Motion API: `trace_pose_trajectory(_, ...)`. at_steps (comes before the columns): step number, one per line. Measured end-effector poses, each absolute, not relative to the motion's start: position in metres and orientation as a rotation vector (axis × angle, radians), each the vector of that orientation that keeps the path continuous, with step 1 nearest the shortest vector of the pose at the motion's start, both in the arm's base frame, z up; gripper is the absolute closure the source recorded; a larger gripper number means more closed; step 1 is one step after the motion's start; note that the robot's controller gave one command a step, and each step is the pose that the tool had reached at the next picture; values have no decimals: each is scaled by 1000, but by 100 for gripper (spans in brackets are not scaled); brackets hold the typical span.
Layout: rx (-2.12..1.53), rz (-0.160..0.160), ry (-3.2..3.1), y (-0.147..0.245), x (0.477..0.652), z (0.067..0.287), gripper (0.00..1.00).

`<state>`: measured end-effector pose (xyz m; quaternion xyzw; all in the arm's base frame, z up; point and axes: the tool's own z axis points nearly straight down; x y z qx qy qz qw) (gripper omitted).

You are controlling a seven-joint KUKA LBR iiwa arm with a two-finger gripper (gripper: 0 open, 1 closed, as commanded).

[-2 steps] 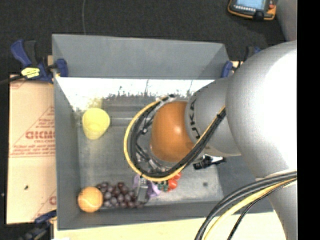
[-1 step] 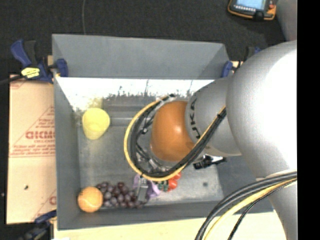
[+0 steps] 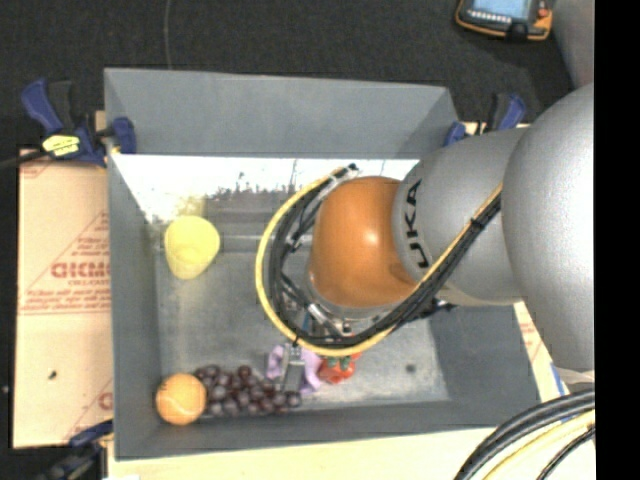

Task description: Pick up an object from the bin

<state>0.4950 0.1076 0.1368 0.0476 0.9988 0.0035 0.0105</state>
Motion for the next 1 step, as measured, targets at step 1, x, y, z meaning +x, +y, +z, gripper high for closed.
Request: trace_pose_trajectory(1,154,6,3124,86,498,148,0)
